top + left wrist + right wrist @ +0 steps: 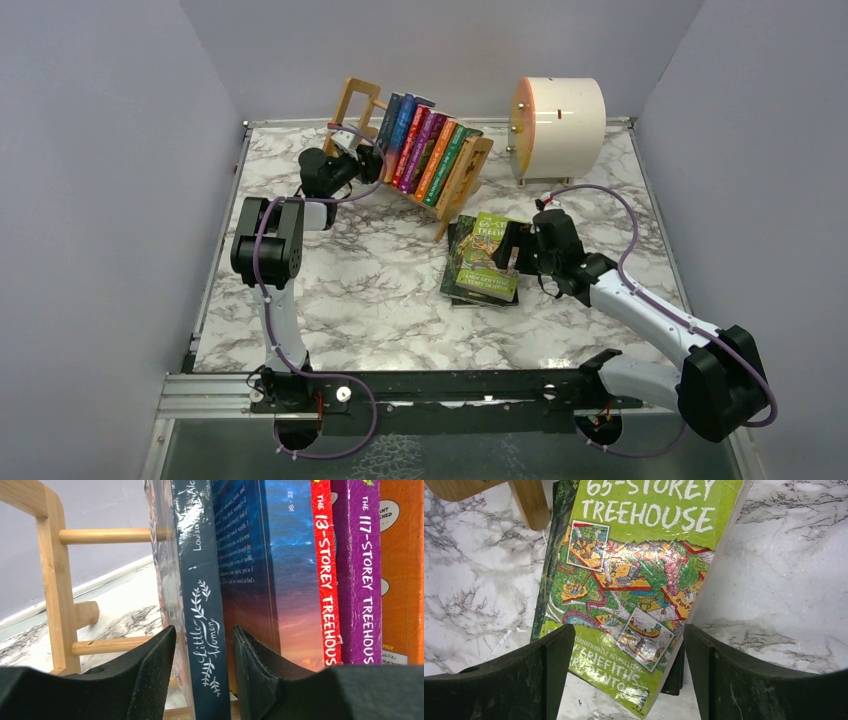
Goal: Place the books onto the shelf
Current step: Place the book on the shelf.
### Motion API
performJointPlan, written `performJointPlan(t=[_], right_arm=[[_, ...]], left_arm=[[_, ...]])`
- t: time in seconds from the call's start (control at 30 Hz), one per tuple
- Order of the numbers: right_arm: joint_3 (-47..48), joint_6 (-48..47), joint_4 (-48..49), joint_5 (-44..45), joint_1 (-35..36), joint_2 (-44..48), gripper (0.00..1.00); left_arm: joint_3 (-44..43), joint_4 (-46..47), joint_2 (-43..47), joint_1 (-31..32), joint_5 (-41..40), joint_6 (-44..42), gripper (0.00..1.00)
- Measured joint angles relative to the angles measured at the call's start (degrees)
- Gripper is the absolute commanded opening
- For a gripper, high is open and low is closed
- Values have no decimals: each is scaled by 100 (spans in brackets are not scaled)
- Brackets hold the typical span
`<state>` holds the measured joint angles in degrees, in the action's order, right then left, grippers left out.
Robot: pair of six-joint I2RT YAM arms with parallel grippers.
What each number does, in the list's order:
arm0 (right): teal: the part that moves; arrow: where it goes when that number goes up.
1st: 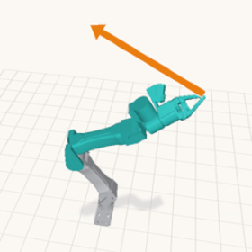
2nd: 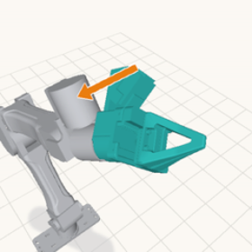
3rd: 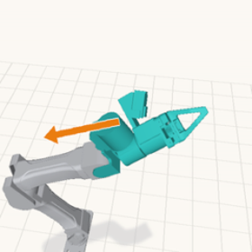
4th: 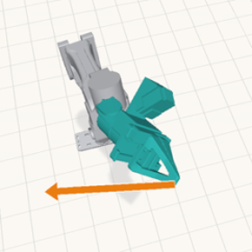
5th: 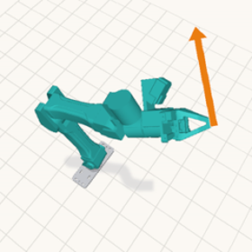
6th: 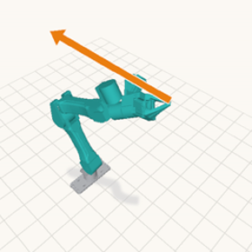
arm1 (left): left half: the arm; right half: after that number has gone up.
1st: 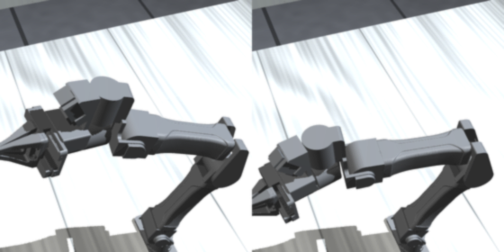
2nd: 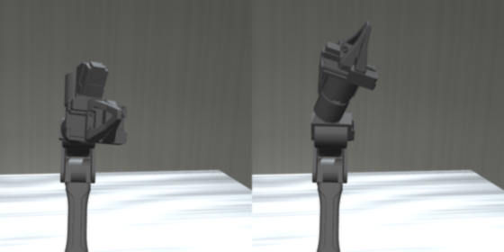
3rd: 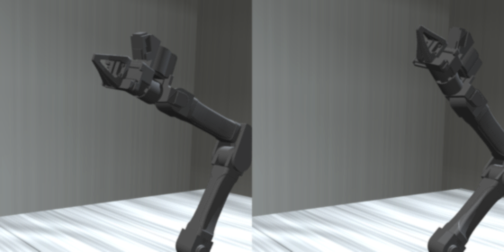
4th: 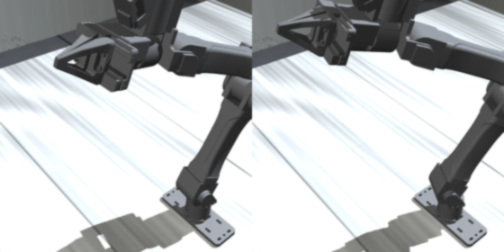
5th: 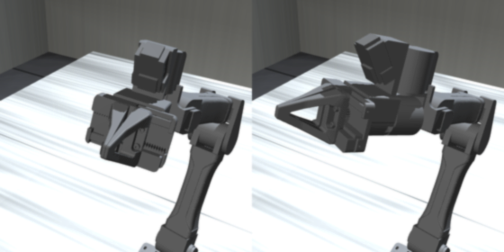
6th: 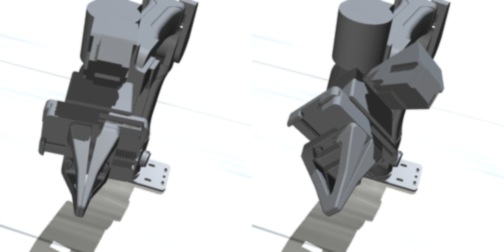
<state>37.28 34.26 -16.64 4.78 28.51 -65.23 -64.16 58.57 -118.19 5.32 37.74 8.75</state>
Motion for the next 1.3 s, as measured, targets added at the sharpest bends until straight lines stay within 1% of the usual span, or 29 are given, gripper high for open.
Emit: performJointPlan(t=[0.07, 0.17, 0.47, 0.8, 0.9, 1.07, 1.23, 1.3], right_arm=[[0, 0, -2, -4, 0, 4, 79], [-15, 0, 2, -15, 0, 20, 79], [-55, -2, 2, -20, 0, 127, 79], [-85, 0, 0, -20, 0, 236, 79], [-85, -2, -2, -17, 0, 291, 79], [-85, -2, -9, 0, 0, 389, 79], [-85, 109, -181, 155, 0, 387, 80], [-83, 197, -289, 234, 0, 332, 80]], left_arm=[[9, 11, 0, 0, 0, 17, 48], [70, 20, 9, 0, -37, 42, 53], [269, -9, 229, 0, -636, 76, 53], [282, -240, 839, 4, -1488, -42, 54], [396, -389, 1143, 4, -1974, -157, 53], [789, -527, 1853, 4, -2531, -197, 53], [1163, -769, 2911, 24, -2839, -4, 53], [1298, -903, 3403, 127, -2920, 94, 53]])
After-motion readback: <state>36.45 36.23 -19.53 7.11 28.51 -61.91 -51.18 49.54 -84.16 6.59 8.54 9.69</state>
